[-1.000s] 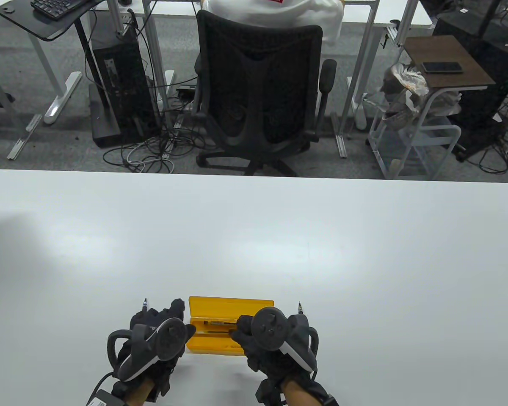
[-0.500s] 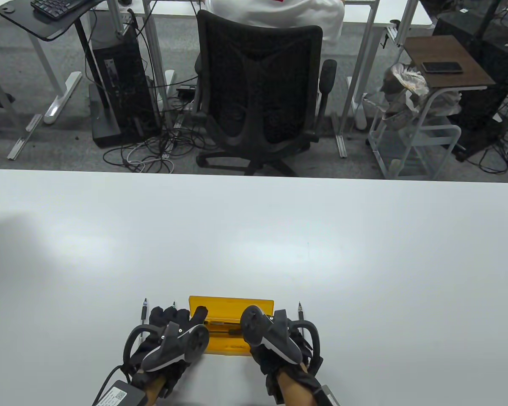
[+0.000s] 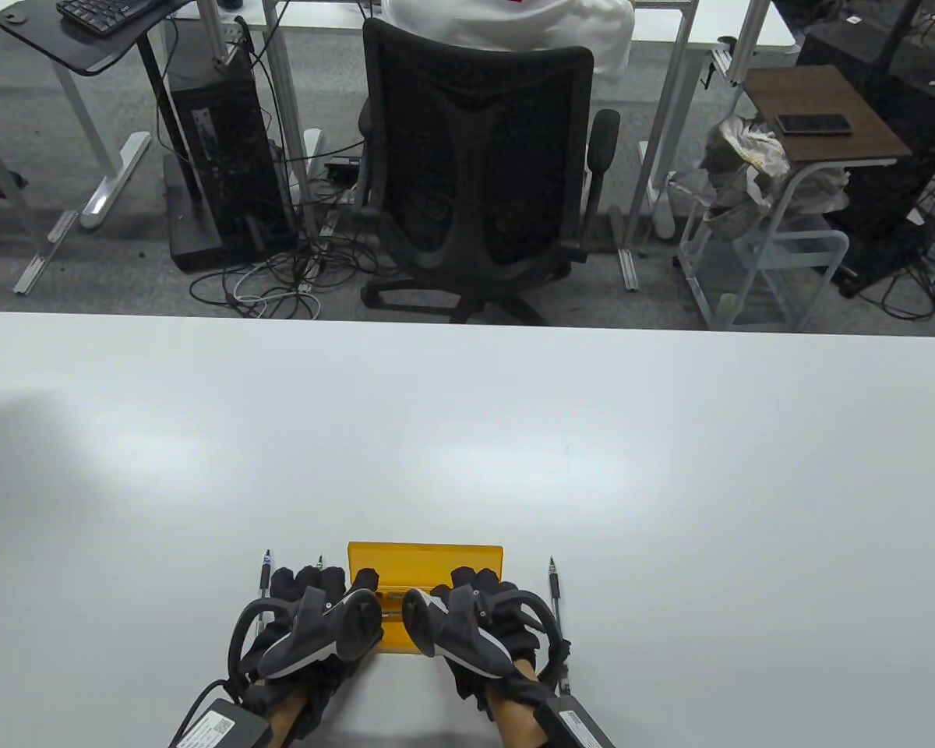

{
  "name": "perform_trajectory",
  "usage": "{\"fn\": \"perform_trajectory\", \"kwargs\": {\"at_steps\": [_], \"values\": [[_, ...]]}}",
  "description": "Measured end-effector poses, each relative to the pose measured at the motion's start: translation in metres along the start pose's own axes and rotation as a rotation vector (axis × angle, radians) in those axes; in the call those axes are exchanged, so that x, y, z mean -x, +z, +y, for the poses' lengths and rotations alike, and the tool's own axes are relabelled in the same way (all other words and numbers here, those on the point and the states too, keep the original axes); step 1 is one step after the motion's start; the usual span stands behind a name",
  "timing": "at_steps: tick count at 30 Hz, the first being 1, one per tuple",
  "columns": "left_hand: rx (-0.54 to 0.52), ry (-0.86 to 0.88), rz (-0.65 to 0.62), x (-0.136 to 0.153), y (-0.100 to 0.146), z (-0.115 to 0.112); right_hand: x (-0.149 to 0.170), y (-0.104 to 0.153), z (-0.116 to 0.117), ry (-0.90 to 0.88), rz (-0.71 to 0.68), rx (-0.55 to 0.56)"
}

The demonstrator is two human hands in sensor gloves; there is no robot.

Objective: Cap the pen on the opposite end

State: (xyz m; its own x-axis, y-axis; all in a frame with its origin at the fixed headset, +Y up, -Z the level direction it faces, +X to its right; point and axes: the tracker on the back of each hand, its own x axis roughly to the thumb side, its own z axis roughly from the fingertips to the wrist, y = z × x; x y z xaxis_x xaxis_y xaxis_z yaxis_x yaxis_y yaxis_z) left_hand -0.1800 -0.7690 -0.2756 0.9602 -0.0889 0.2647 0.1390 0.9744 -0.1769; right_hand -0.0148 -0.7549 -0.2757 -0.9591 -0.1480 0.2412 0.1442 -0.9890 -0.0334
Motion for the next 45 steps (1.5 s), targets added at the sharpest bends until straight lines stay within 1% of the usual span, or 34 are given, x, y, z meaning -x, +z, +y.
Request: {"fn": "perform_trajectory", "kwargs": {"at_steps": [4,8,11,14,17,19,20,23,24,25,27,29,30,31,33,34,36,37,38,40,42,44,45], "values": [[0.000,0.020,0.008,0.000,0.000,0.000,-0.006,0.001,0.002,0.050,-0.025,0.019],[-0.002,0.026,0.009,0.001,0.000,0.000,-0.005,0.000,0.002,0.034,-0.014,-0.009],[-0.002,0.031,0.011,0.001,0.000,0.000,-0.006,0.001,0.004,0.045,-0.043,-0.025],[-0.006,0.027,0.012,0.001,0.000,0.000,-0.008,0.001,0.005,0.072,-0.067,-0.068],[-0.006,0.042,0.018,0.002,0.000,0.000,0.000,0.003,-0.001,0.048,-0.063,-0.119],[-0.006,0.059,0.023,0.003,0.000,-0.001,0.008,0.005,-0.010,0.070,-0.047,-0.095],[-0.007,0.067,0.024,0.003,0.000,-0.001,0.013,0.006,-0.016,0.075,-0.025,-0.106],[-0.017,0.066,0.029,0.003,0.001,-0.001,0.028,0.011,-0.029,0.018,0.029,-0.114],[-0.012,0.062,0.031,0.002,0.001,0.000,0.031,0.013,-0.033,0.008,0.035,-0.099],[-0.011,0.055,0.035,0.001,0.001,0.001,0.035,0.016,-0.039,-0.025,0.038,-0.052],[-0.029,0.059,0.036,0.001,0.001,0.004,0.043,0.020,-0.048,-0.104,0.048,-0.012],[-0.056,0.107,0.027,0.004,0.005,0.009,0.050,0.023,-0.054,-0.229,0.068,0.033],[-0.071,0.129,0.026,0.006,0.007,0.013,0.052,0.024,-0.056,-0.279,0.073,0.038],[-0.095,0.176,0.024,0.009,0.010,0.018,0.054,0.025,-0.057,-0.351,0.077,0.047],[-0.139,0.328,0.021,0.016,0.020,0.028,0.056,0.027,-0.058,-0.470,0.051,0.062],[-0.160,0.448,0.023,0.019,0.026,0.033,0.055,0.028,-0.058,-0.506,0.010,0.057],[-0.210,0.734,0.030,0.026,0.038,0.038,0.048,0.029,-0.058,-0.536,-0.045,0.045],[-0.241,0.907,0.037,0.029,0.042,0.037,0.044,0.029,-0.058,-0.557,-0.069,0.024],[-0.237,1.049,0.038,0.032,0.044,0.036,0.040,0.029,-0.057,-0.583,-0.092,0.005],[-0.164,1.379,-0.024,0.036,0.046,0.029,0.031,0.029,-0.057,-0.642,-0.125,-0.035],[-0.133,1.546,-0.032,0.038,0.046,0.023,0.024,0.030,-0.056,-0.675,-0.158,-0.062],[-0.150,1.536,-0.058,0.041,0.045,0.023,0.020,0.030,-0.053,-0.694,-0.180,-0.092],[-0.168,1.505,-0.084,0.042,0.045,0.025,0.019,0.029,-0.051,-0.706,-0.185,-0.108]]}}
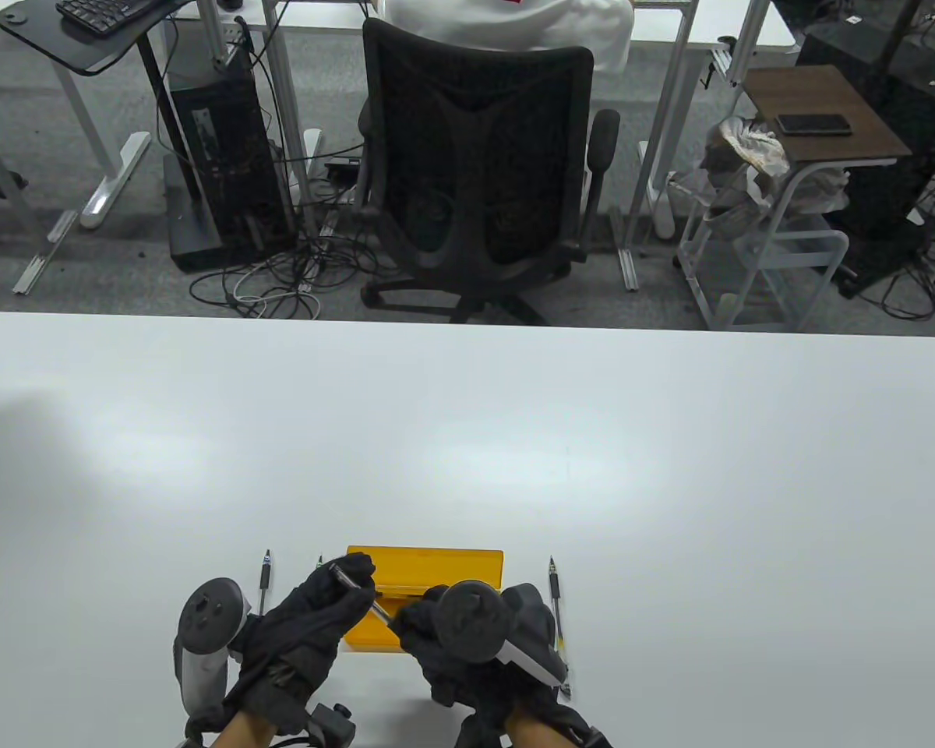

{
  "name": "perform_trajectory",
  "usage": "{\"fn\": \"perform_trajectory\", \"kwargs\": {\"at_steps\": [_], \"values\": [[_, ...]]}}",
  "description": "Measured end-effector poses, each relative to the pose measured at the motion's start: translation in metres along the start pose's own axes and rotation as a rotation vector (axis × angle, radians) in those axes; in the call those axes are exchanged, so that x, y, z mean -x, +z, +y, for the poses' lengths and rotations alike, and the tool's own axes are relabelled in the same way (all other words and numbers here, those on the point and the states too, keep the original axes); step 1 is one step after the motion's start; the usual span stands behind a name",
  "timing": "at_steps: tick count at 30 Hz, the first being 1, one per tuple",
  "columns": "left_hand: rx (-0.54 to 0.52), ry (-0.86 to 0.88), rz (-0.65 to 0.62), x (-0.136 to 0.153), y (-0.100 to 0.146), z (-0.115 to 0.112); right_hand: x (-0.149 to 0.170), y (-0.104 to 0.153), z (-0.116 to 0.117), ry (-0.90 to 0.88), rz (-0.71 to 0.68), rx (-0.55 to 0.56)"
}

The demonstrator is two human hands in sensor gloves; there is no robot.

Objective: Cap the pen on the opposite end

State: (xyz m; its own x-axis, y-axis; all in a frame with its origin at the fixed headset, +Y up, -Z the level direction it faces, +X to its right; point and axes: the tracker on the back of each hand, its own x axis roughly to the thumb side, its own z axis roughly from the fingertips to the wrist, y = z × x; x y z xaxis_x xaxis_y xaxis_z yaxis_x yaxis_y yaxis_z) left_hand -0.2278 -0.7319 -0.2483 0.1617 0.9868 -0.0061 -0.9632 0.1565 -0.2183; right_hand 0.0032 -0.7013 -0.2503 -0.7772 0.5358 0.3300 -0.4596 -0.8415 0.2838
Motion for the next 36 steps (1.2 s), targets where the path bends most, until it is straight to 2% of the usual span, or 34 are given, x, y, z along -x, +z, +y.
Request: {"fn": "perform_trajectory", "kwargs": {"at_steps": [4,8,10,13,16,18,22,24,26,27,28,29,30,32,36], "values": [[-0.076,-0.082,-0.084,-0.007,0.002,0.004,0.006,-0.002,0.001,-0.179,0.015,-0.065],[-0.089,-0.008,-0.106,-0.009,0.003,0.008,0.011,-0.005,0.003,-0.340,0.014,-0.107],[-0.109,-0.033,-0.133,-0.010,0.004,0.010,0.013,-0.006,0.005,-0.382,0.021,-0.034],[-0.082,-0.057,-0.172,-0.017,0.006,0.009,0.016,-0.006,0.002,-0.433,0.089,-0.014],[-0.008,-0.112,-0.181,-0.022,0.004,-0.002,0.018,-0.005,-0.001,-0.369,0.114,-0.011],[-0.016,-0.147,-0.176,-0.023,0.004,-0.006,0.019,-0.004,-0.002,-0.369,0.117,0.007],[-0.146,-0.200,-0.190,-0.024,0.006,-0.002,0.018,-0.005,-0.001,-0.397,0.104,-0.001],[-0.189,-0.205,-0.195,-0.025,0.005,0.003,0.011,-0.005,-0.002,-0.347,0.082,0.057],[-0.205,-0.164,-0.166,-0.024,0.003,0.008,-0.001,-0.002,-0.004,-0.216,0.043,0.171],[-0.258,-0.119,-0.149,-0.025,0.004,0.013,-0.009,0.000,-0.007,-0.107,0.031,0.232],[-0.313,-0.119,-0.148,-0.026,0.003,0.021,-0.010,0.002,-0.005,-0.009,0.056,0.240],[-0.399,-0.168,-0.156,-0.027,0.005,0.037,-0.008,0.005,-0.006,0.064,0.005,0.214],[-0.440,-0.228,-0.171,-0.026,0.006,0.049,-0.006,0.006,-0.007,0.037,0.011,0.216],[-0.418,-0.265,-0.208,-0.022,0.013,0.063,0.003,0.005,-0.014,-0.076,0.060,0.261],[-0.397,-0.308,-0.239,-0.021,0.017,0.064,0.018,0.005,-0.022,-0.145,0.143,0.325]]}}
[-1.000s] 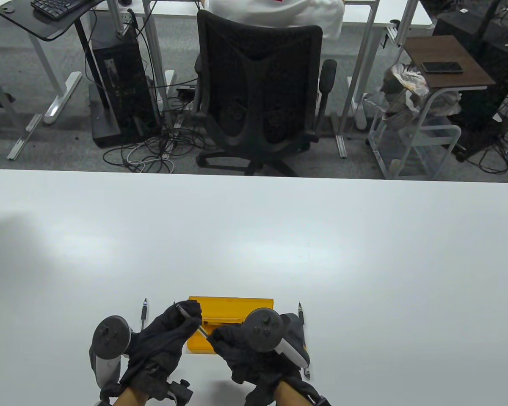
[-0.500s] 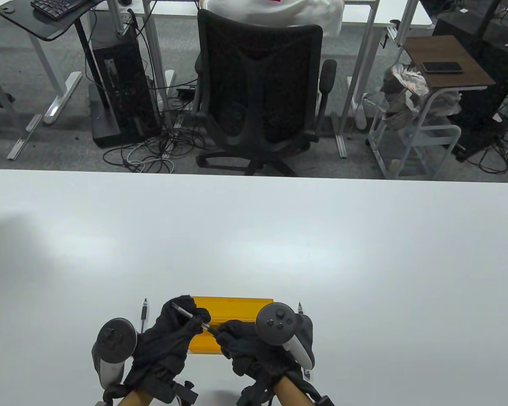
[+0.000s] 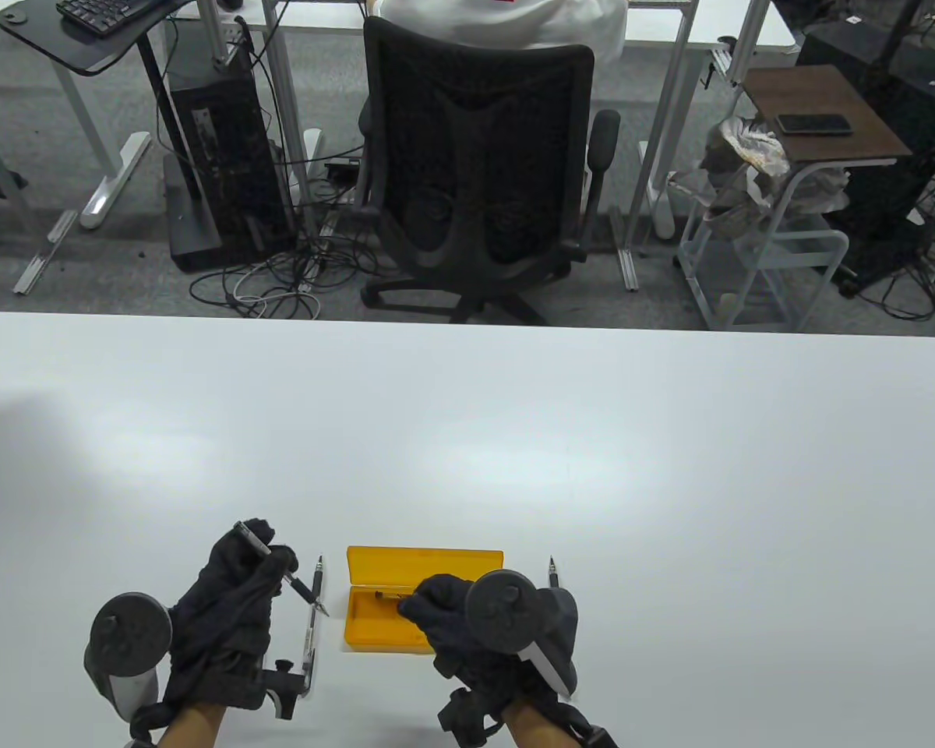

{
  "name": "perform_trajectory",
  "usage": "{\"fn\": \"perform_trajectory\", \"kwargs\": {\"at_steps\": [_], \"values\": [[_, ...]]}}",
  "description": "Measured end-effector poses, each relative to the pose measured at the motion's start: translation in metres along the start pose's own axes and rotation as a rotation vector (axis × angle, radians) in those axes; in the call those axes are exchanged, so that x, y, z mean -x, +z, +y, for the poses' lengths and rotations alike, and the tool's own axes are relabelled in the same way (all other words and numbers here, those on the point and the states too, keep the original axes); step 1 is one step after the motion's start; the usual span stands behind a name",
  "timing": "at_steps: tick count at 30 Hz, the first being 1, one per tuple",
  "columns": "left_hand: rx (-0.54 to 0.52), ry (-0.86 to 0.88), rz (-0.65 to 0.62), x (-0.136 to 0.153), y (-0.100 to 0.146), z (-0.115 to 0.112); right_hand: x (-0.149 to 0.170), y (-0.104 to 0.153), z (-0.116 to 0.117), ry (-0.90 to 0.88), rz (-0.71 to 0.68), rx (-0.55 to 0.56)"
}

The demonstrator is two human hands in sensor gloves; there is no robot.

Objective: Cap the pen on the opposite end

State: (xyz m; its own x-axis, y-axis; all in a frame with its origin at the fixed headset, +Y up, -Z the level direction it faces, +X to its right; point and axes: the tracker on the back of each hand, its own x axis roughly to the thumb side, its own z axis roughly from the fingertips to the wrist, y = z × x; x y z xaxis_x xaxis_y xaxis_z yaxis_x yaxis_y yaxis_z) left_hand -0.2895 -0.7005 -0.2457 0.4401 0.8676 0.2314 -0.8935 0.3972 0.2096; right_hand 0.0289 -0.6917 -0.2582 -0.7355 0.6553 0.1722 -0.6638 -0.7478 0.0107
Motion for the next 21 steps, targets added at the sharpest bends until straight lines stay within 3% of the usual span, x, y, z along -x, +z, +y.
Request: {"fn": "perform_trajectory", "kwargs": {"at_steps": [9,14,18,21], "values": [[0.134,-0.376,-0.238,-0.025,0.003,-0.025,0.014,0.001,-0.008,0.022,0.027,0.028],[0.229,-0.547,-0.369,-0.038,0.009,-0.039,0.010,0.003,-0.012,-0.006,-0.043,0.066],[0.269,-0.732,-0.464,-0.047,0.013,-0.052,0.008,0.003,-0.006,0.039,-0.089,0.010],[0.288,-0.753,-0.475,-0.047,0.014,-0.055,0.004,0.003,-0.001,0.118,-0.118,-0.013]]}}
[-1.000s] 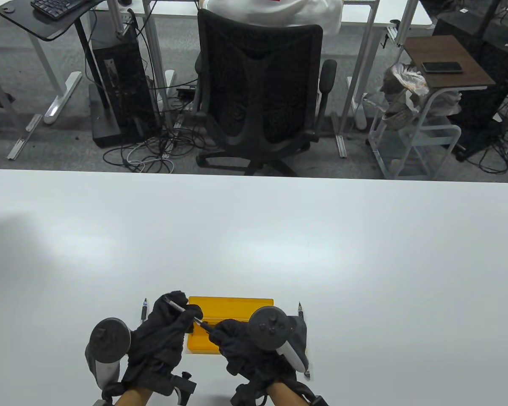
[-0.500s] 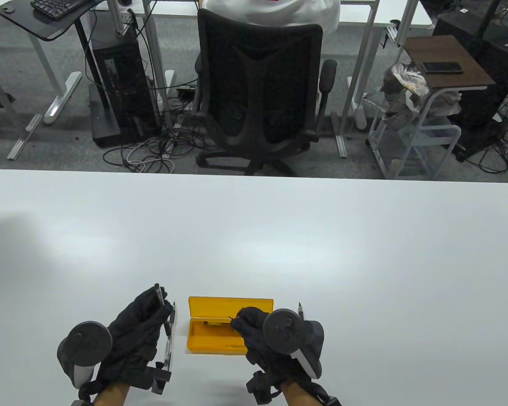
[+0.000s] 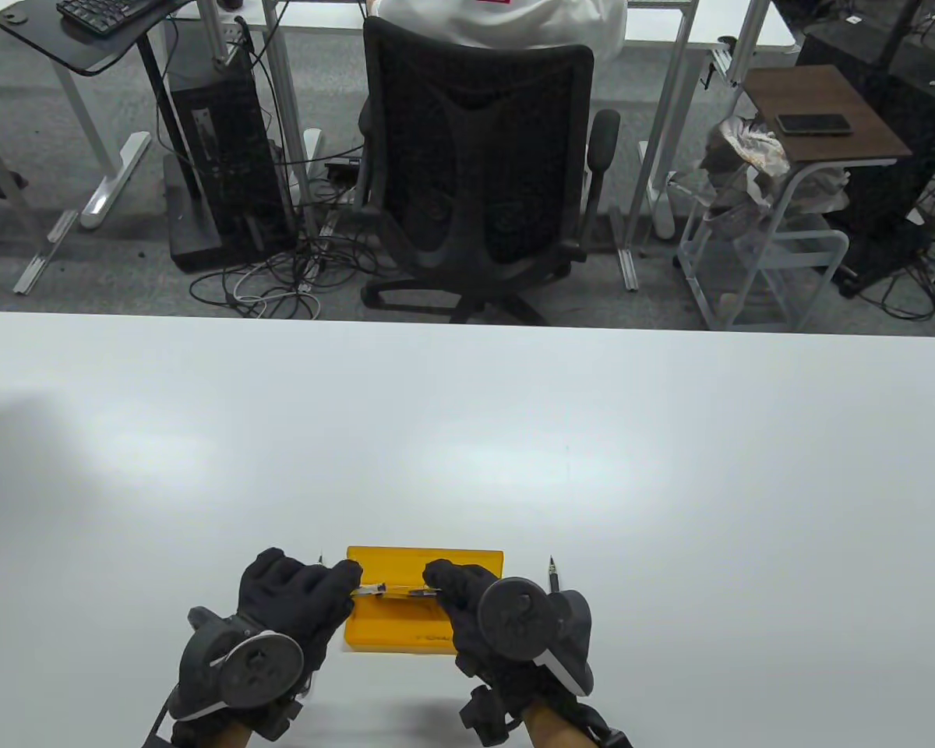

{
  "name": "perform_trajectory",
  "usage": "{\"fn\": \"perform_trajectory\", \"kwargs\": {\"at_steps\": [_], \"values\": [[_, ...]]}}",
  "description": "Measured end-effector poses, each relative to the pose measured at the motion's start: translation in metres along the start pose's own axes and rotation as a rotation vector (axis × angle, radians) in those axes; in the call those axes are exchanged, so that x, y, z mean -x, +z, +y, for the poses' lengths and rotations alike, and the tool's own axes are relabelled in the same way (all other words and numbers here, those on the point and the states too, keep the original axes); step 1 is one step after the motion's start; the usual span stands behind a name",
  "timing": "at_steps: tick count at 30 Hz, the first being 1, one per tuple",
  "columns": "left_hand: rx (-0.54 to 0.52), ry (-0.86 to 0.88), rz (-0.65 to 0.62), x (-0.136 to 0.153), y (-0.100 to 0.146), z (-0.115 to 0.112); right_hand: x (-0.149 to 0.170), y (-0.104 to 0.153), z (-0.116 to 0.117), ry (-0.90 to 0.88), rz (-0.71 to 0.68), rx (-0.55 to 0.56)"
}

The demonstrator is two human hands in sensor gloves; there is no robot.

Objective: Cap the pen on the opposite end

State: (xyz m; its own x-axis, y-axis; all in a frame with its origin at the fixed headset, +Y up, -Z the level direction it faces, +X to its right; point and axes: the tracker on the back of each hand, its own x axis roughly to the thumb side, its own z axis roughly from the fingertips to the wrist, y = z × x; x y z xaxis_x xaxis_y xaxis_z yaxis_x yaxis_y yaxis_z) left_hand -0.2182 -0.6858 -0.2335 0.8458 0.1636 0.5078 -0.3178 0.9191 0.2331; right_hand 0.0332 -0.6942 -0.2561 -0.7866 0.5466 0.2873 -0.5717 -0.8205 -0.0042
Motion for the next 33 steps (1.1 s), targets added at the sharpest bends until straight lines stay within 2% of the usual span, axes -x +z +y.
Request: {"fn": "perform_trajectory", "kwargs": {"at_steps": [7,17,22,33], "values": [[0.037,0.014,-0.005,0.001,-0.002,-0.006,-0.010,0.002,0.005,0.034,-0.039,0.000],[0.022,-0.001,-0.067,-0.015,-0.001,-0.002,-0.014,0.004,0.009,0.044,-0.053,0.000],[0.049,0.015,-0.071,-0.016,-0.002,-0.007,-0.012,0.003,0.013,-0.048,-0.047,-0.069],[0.038,-0.075,-0.127,-0.029,-0.004,-0.004,-0.021,0.003,0.013,0.046,-0.075,-0.082]]}}
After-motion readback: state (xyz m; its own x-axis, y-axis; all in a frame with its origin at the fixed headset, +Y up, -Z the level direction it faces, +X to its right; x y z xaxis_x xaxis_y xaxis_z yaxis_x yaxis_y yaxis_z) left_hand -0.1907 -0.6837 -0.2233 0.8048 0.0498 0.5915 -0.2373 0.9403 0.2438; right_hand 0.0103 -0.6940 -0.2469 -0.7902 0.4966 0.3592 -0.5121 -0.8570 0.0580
